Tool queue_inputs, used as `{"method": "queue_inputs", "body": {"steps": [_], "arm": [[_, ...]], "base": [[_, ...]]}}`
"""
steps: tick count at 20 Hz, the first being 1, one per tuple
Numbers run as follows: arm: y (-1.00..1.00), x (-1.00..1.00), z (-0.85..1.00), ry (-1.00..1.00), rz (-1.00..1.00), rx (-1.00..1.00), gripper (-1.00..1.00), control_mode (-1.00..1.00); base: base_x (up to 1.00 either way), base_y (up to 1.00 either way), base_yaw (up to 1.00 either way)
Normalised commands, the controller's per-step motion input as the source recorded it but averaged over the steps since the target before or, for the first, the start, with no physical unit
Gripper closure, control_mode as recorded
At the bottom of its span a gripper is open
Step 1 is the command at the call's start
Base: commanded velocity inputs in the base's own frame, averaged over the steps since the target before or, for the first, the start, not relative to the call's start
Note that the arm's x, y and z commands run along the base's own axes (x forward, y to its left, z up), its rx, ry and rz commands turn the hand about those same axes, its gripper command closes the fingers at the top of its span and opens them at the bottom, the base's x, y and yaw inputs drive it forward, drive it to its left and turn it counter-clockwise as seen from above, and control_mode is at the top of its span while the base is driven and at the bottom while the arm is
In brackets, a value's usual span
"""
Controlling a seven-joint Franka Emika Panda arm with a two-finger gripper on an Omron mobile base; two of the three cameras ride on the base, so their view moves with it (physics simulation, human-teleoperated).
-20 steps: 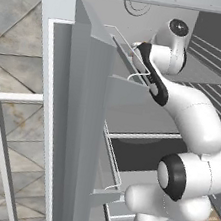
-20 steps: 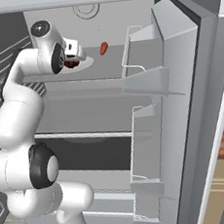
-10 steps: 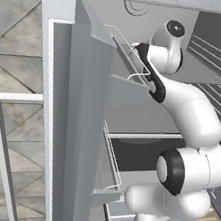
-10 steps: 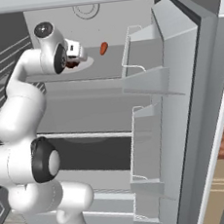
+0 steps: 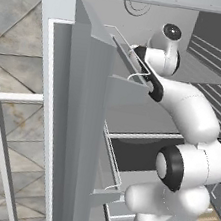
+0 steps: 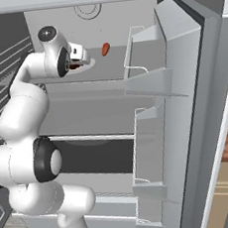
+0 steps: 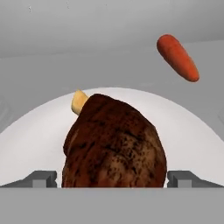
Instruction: Retrieve the steak from the fridge and place it on the saucepan with marinade on the stove.
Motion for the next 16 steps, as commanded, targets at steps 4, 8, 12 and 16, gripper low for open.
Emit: {"method": "queue_inputs", "body": {"steps": [4,8,12,16], "arm": [[0.00,0.28,0.00,0.00,-0.03,0.00,-1.00,-1.00],[0.00,0.26,0.00,0.00,-0.02,0.00,-1.00,-1.00],[0.00,0.18,0.00,0.00,0.00,0.00,-1.00,-1.00],[0.00,0.04,0.00,0.00,0.00,0.00,-1.00,-1.00]], "base": [[0.00,0.00,0.00],[0.00,0.00,0.00],[0.00,0.00,0.00],[0.00,0.00,0.00]]}}
